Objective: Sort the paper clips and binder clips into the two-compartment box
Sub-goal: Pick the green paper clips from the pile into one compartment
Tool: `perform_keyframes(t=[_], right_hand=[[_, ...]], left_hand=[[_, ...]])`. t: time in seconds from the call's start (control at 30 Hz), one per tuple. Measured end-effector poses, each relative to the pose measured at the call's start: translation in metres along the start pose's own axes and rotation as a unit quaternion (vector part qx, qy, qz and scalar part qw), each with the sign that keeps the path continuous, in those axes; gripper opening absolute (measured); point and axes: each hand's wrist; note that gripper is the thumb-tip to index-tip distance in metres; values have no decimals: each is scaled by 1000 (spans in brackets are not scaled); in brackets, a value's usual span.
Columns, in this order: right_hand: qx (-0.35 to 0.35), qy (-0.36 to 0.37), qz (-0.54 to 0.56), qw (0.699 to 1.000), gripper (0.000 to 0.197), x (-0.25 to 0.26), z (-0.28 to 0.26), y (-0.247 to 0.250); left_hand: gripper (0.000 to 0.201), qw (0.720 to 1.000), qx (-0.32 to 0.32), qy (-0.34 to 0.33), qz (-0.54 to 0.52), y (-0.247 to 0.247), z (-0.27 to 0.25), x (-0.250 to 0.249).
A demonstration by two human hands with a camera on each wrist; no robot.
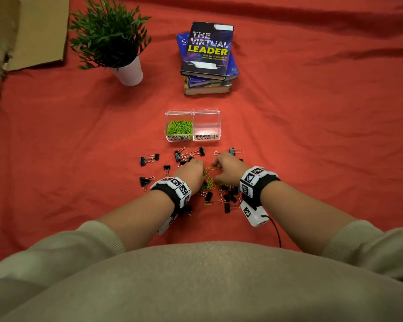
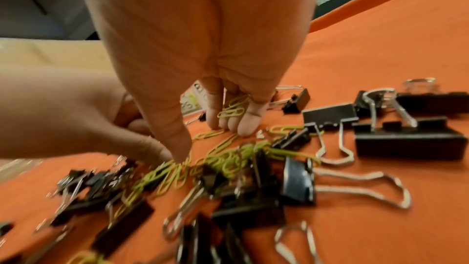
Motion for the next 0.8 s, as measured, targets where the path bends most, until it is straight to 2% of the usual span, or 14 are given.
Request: perform_keyframes(t=[0.13, 0.4, 0.6, 0.7, 0.8], right_hand=[[5, 39, -58, 998, 51, 2, -4, -17], [-3, 20, -56, 998, 34, 4, -11, -24], [-27, -10, -20, 999, 30, 10, -16, -28], [-23, -30, -1, 999, 27, 14, -17, -29], [-18, -49, 29, 998, 22, 15, -14, -28]], left_hand=[[32, 1000, 17, -4, 16, -2, -1, 0], [30, 999, 18, 7, 38, -4, -3, -3], [19, 995, -45, 1, -91, 2, -8, 9], [6, 984, -76, 12, -163, 7, -9, 12], [6, 968, -86, 40, -234, 9, -11, 13]])
Point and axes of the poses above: each hand's wrist, its own z-axis towards the middle knuckle, its own y-axis out of the back of the hand, x = y × z, and after that the axes turned 10 degrees about -y, right-handed
